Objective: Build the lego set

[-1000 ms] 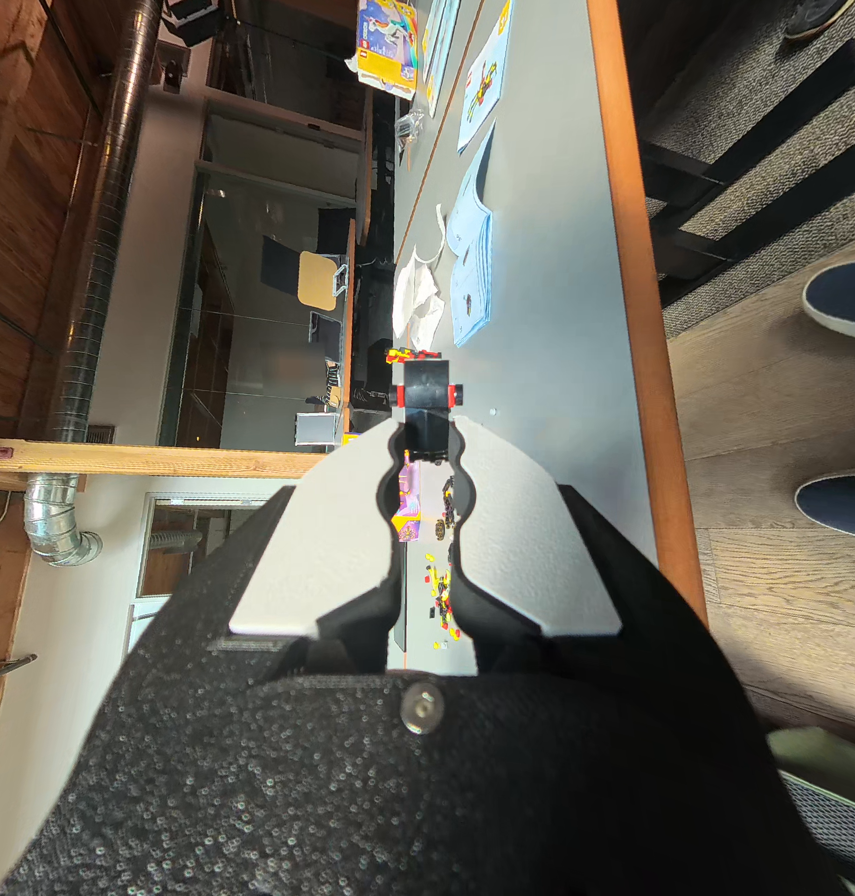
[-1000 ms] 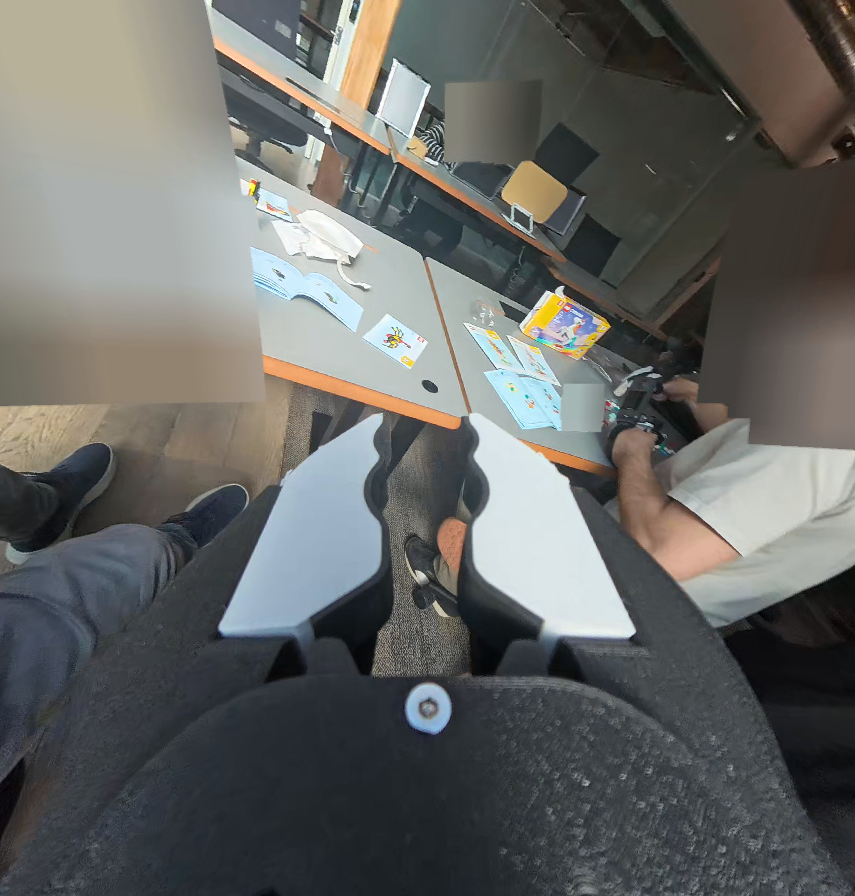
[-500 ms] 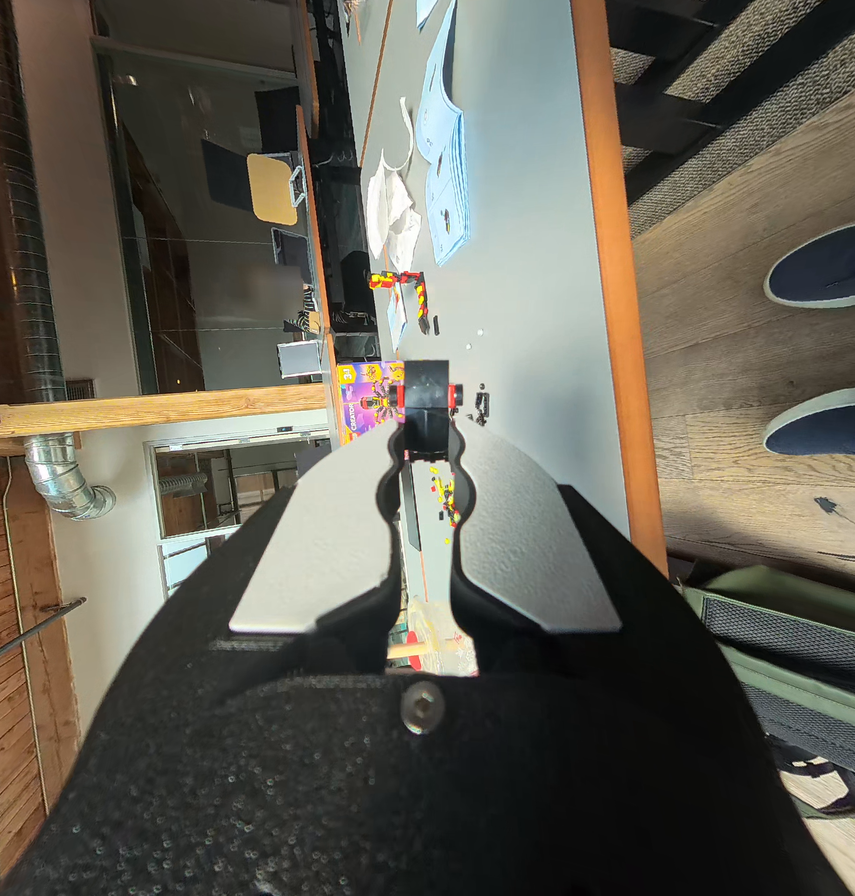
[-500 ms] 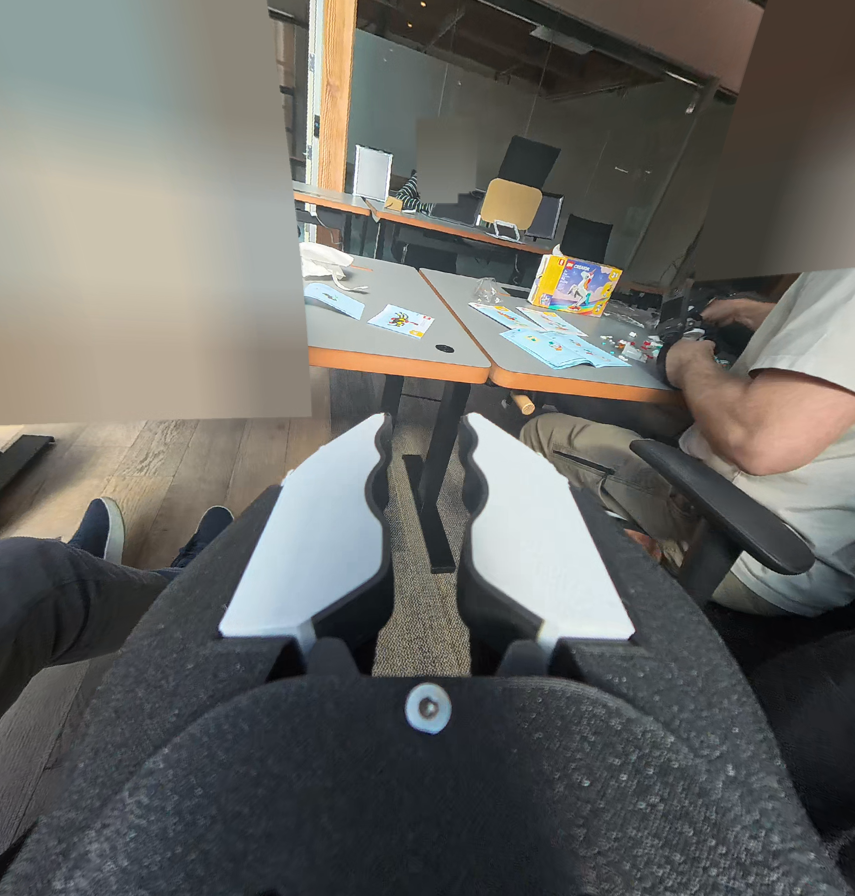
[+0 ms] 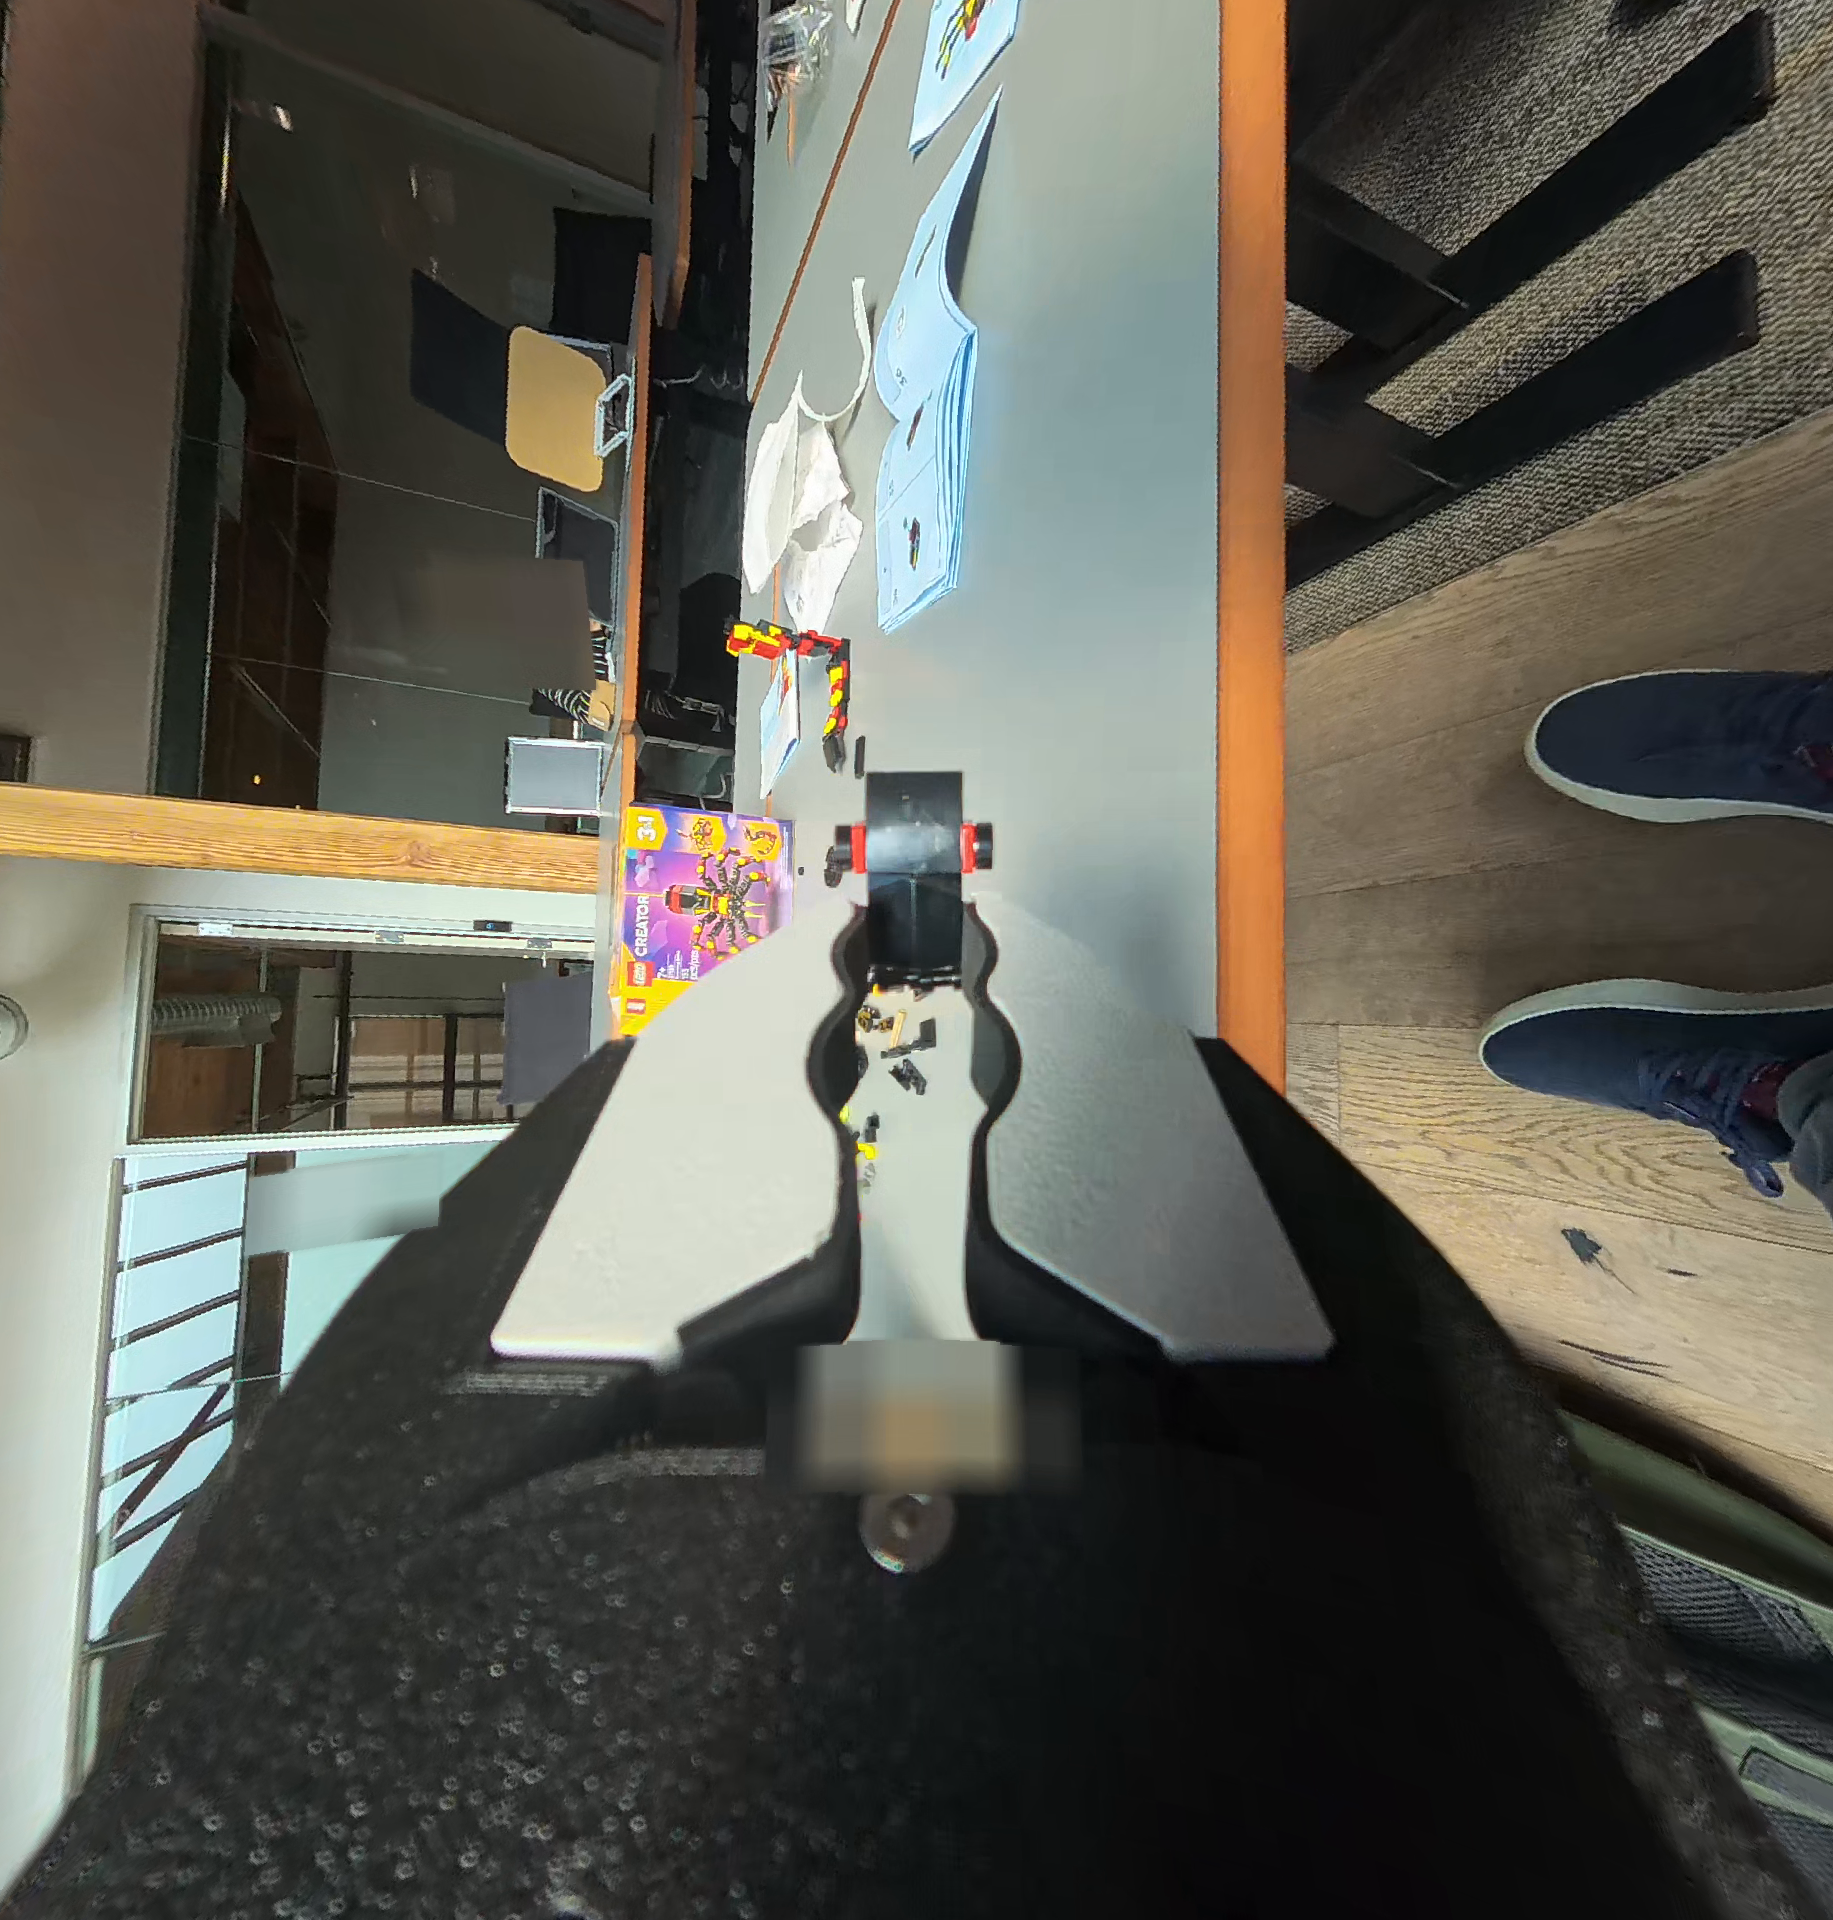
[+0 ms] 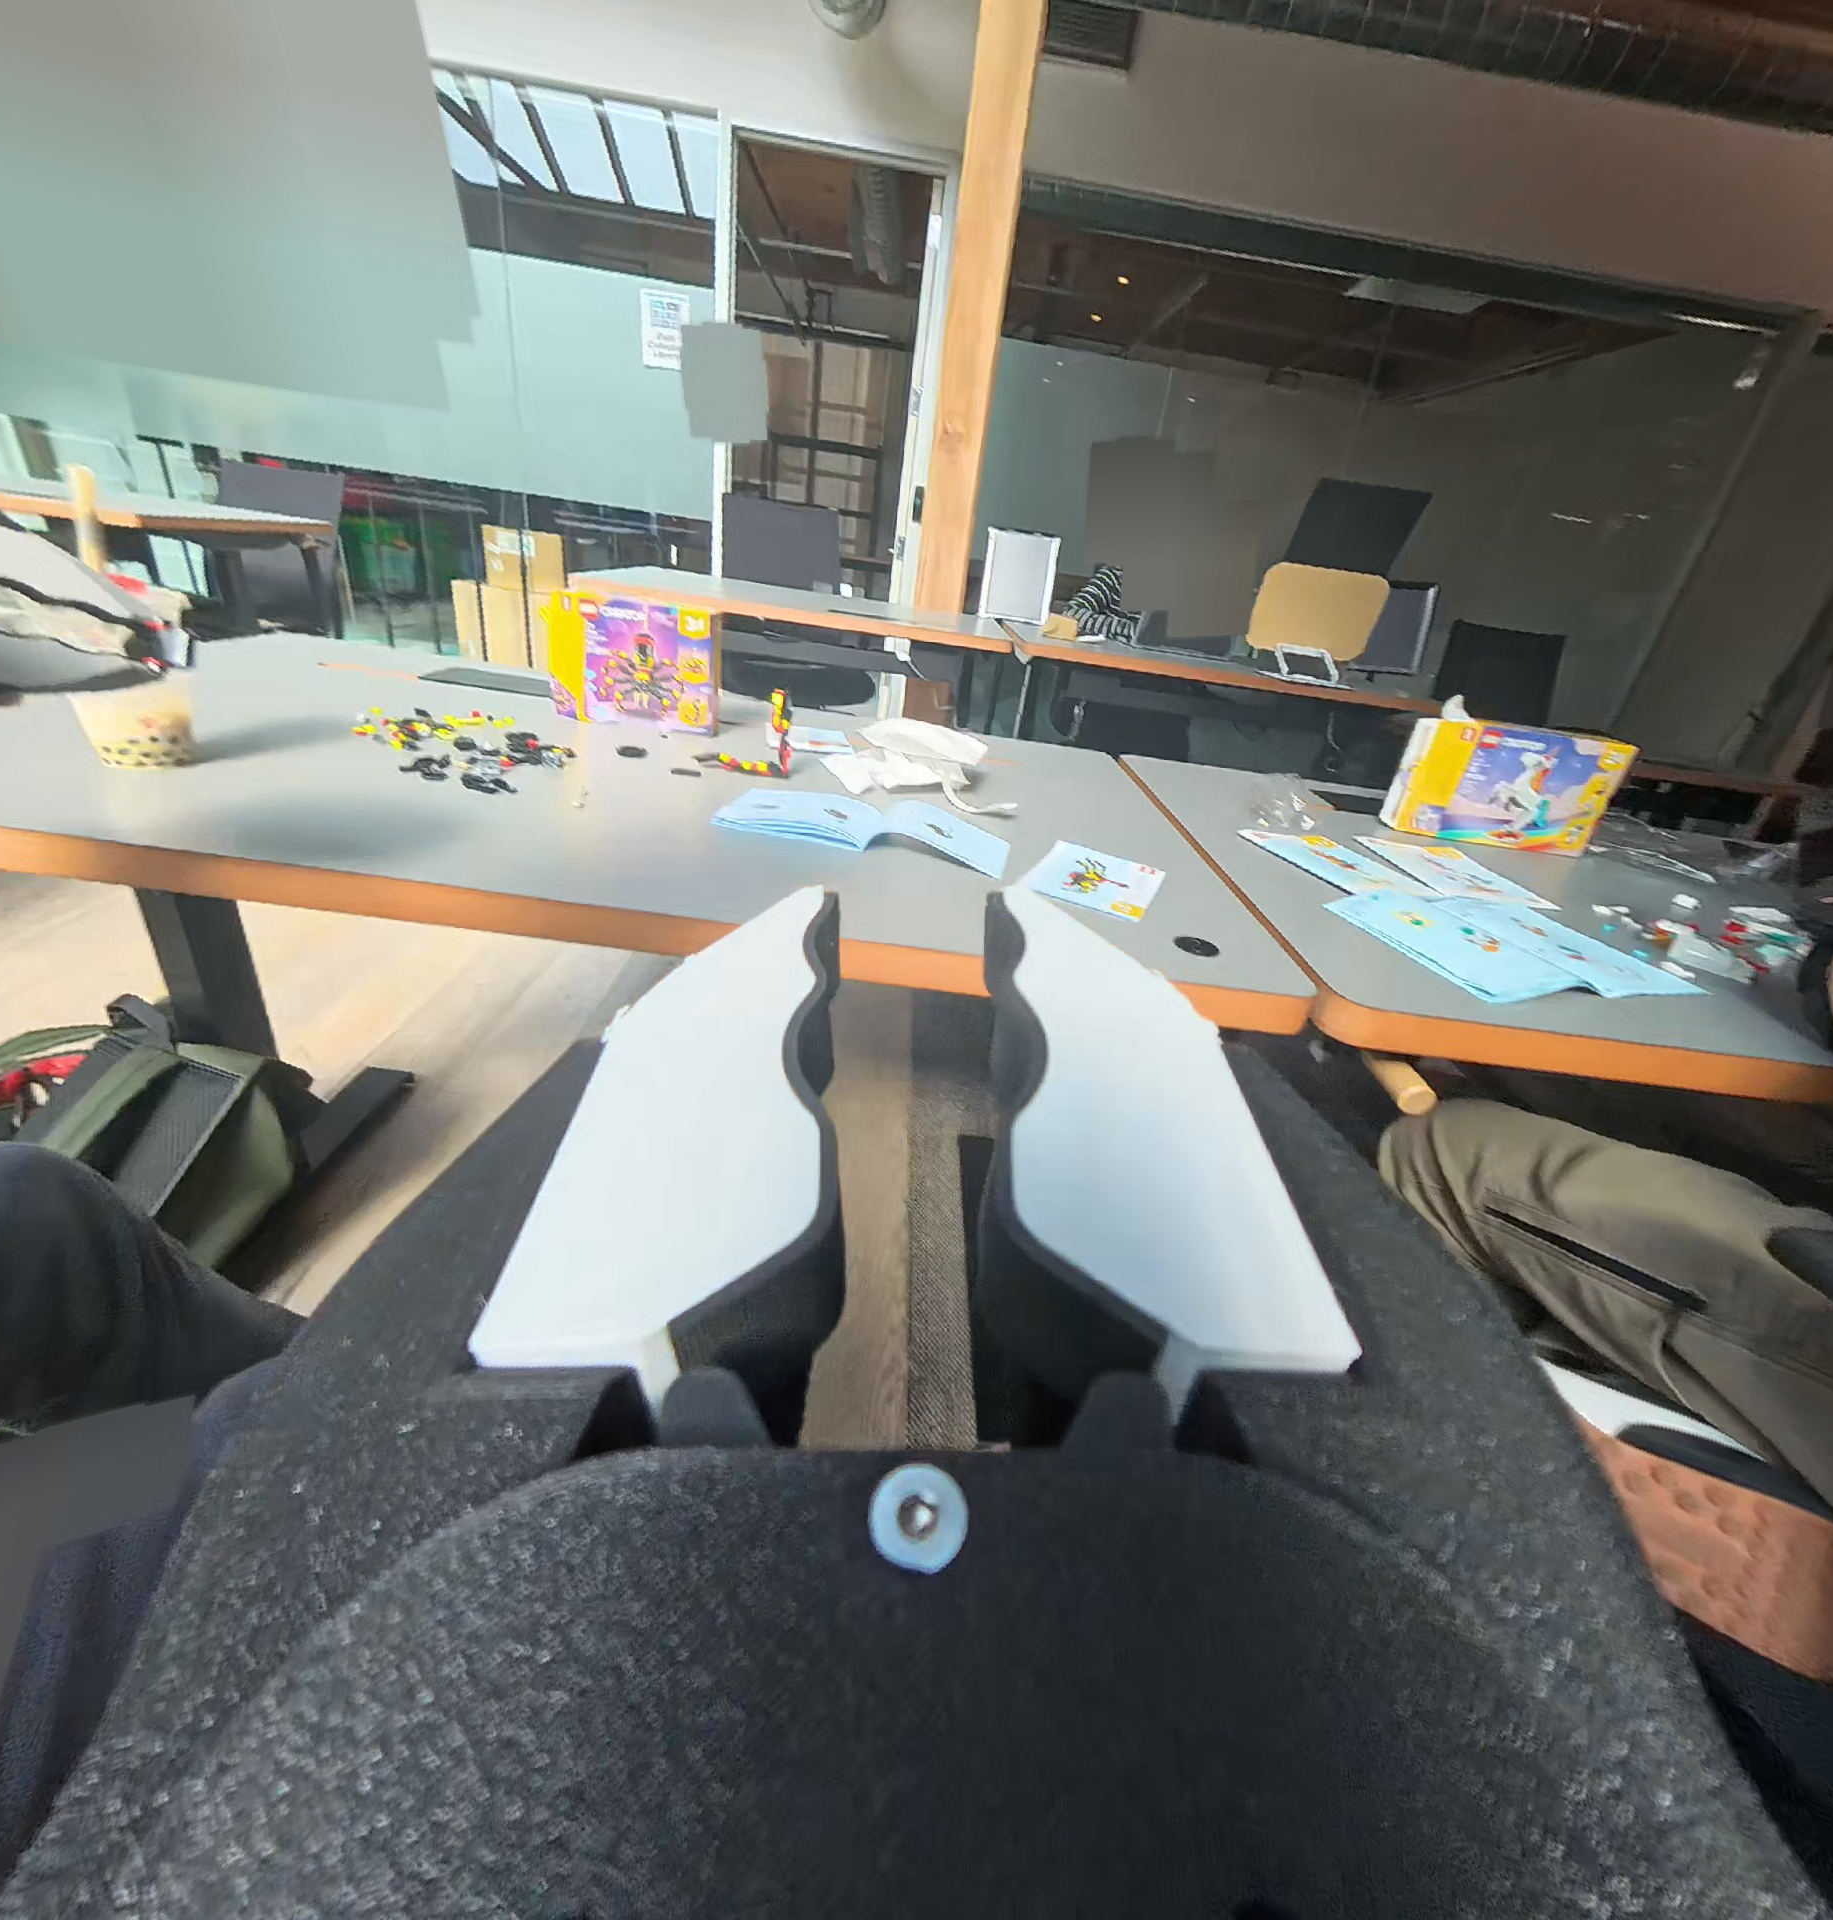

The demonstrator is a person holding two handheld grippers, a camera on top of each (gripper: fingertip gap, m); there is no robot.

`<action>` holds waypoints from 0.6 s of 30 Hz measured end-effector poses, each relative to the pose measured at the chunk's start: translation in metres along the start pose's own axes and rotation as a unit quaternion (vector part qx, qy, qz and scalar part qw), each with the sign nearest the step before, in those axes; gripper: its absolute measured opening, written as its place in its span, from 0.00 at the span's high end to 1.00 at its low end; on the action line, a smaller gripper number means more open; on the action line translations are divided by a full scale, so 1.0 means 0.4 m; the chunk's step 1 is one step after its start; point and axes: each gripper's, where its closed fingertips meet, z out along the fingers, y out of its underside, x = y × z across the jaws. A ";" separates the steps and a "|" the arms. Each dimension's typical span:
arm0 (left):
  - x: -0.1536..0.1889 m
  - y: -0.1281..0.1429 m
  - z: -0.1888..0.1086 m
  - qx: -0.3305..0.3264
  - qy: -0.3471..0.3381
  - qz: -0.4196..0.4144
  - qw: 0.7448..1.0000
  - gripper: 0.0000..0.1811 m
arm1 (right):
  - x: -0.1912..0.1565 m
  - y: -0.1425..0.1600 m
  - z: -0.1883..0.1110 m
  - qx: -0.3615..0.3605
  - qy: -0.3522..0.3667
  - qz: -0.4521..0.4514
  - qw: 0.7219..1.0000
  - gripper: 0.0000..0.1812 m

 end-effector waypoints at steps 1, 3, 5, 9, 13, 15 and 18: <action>0.009 0.003 0.013 0.004 0.004 -0.010 1.000 0.91 | -0.036 -0.021 0.037 0.017 -0.027 0.013 0.999 0.86; 0.029 0.018 0.041 0.004 0.022 -0.030 0.999 0.91 | -0.117 -0.055 0.106 0.037 -0.082 0.032 0.995 0.86; 0.043 0.035 0.072 0.005 0.039 -0.051 0.998 0.91 | -0.194 -0.069 0.165 0.036 -0.121 0.020 0.992 0.86; 0.067 0.058 0.163 0.014 0.106 -0.099 0.989 0.90 | -0.331 -0.053 0.267 0.023 -0.192 0.028 0.981 0.86; 0.089 0.050 0.310 0.023 0.231 -0.149 0.961 0.91 | -0.445 -0.015 0.354 0.007 -0.260 0.088 0.962 0.86; 0.107 0.046 0.384 0.014 0.311 -0.172 0.935 0.91 | -0.479 0.005 0.390 -0.004 -0.270 0.089 0.959 0.86; 0.137 0.048 0.460 -0.014 0.408 -0.194 0.892 0.91 | -0.504 0.022 0.421 -0.014 -0.277 0.090 0.957 0.86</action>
